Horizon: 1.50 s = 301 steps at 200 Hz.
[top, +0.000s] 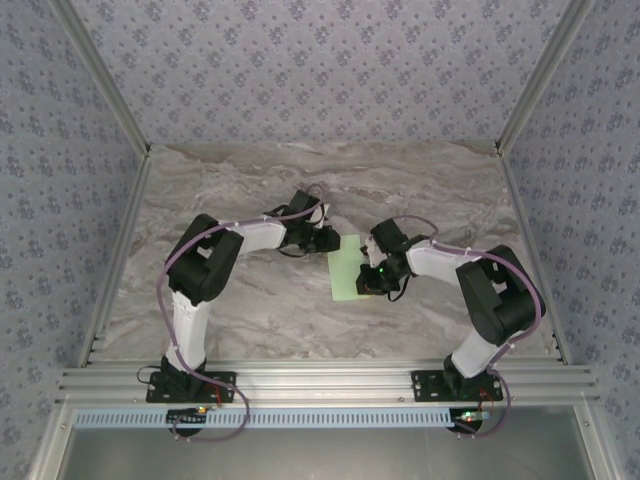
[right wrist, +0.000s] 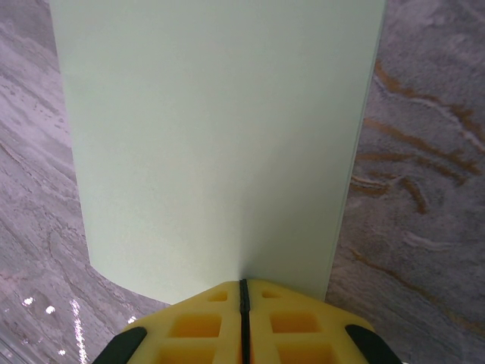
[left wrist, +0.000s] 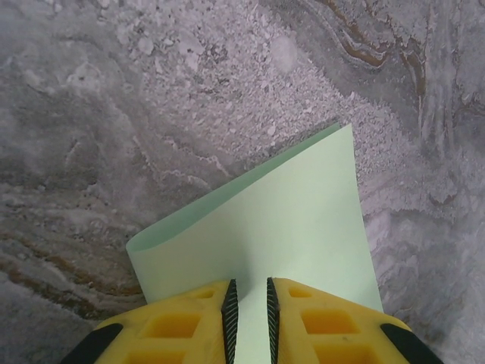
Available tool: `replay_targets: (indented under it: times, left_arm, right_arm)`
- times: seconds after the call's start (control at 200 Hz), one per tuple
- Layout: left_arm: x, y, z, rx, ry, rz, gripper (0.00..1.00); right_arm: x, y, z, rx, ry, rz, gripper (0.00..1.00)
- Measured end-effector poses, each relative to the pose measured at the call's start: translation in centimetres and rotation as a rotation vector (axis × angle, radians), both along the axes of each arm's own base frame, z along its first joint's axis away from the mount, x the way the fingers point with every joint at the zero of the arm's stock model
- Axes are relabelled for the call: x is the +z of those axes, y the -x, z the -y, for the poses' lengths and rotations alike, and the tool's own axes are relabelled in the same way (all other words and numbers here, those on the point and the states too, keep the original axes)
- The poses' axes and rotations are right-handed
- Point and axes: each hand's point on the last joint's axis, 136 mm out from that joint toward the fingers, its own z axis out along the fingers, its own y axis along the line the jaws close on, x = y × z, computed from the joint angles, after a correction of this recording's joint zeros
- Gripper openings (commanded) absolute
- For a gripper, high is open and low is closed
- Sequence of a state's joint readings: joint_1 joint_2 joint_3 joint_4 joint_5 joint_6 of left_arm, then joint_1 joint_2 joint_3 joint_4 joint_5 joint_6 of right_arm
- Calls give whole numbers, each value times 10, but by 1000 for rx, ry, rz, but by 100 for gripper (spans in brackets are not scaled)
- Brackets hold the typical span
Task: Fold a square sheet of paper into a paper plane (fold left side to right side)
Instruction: First fold the square sheet of paper in half at the center of the table, then fold the triangle a second time at the center of the table.
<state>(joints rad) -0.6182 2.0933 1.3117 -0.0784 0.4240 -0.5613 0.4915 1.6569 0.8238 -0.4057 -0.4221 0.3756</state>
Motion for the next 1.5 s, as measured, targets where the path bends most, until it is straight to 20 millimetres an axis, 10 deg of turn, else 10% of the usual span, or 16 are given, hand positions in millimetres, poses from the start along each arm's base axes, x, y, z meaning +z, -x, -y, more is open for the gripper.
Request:
replay_targets:
  times: [0.62,0.894,1.059,1.254,1.504]
  left_arm:
    - [4,-81,-39,140,-32,73,23]
    - [53,-34,-76,184,-38,128,26]
    - [88,-6,-51,136,70,168,26]
    - [43,28,-7,40,63,64,25]
    - [8,26,1,50,21,-5,25]
  right_arm:
    - [2,-1,-3,2,-24,21,11]
    - [41,-17,-4,-35,-109,144,44]
    - [84,-45,16,-125,-162,295,55]
    - [78,-46,34,-185,-158,278,57]
    - [58,-29,40,-211,-140,202,58]
